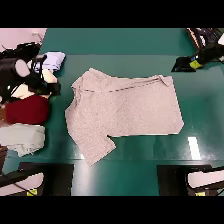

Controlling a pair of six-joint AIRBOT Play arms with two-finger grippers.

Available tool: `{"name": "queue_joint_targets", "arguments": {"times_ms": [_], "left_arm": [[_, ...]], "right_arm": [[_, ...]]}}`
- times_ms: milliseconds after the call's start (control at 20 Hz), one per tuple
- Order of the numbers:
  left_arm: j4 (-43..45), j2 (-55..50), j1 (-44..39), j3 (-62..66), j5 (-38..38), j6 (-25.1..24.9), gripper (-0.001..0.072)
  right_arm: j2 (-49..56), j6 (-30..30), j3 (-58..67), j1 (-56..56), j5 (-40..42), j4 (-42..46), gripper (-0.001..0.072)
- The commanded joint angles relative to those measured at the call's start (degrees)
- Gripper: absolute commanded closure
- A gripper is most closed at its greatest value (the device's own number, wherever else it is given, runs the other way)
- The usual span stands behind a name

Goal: Fold the shirts.

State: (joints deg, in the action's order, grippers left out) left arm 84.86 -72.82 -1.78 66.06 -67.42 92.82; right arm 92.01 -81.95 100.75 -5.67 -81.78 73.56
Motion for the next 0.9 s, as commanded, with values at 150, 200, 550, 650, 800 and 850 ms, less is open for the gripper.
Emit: {"name": "queue_joint_targets", "arguments": {"times_ms": [150,200,550,650,800,850], "left_arm": [[-13.6,14.9,0.8,-27.2,2.6,-0.2,0.018],[-16.4,15.5,0.8,-29.8,3.8,-0.3,0.0181],[-26.2,15.7,0.7,-37.0,10.9,-2.7,0.0182],[-28.1,15.7,0.7,-37.0,11.9,-3.3,0.0281],[-29.0,15.7,0.8,-37.0,12.4,-3.4,0.064],[-29.1,15.7,0.8,-36.7,12.3,-4.5,0.0684]], "right_arm": [[-14.0,0.6,-18.4,1.6,2.8,-0.6,0.0327],[-15.9,0.6,-20.4,1.6,3.9,-0.6,0.0327],[-26.4,0.6,-31.3,5.2,4.9,-0.6,0.0327],[-29.2,0.6,-35.0,7.5,4.7,-0.6,0.0327],[-33.1,0.6,-42.6,13.1,3.1,-0.5,0.0326],[-34.1,0.5,-45.9,15.7,2.3,-0.5,0.0325]]}}
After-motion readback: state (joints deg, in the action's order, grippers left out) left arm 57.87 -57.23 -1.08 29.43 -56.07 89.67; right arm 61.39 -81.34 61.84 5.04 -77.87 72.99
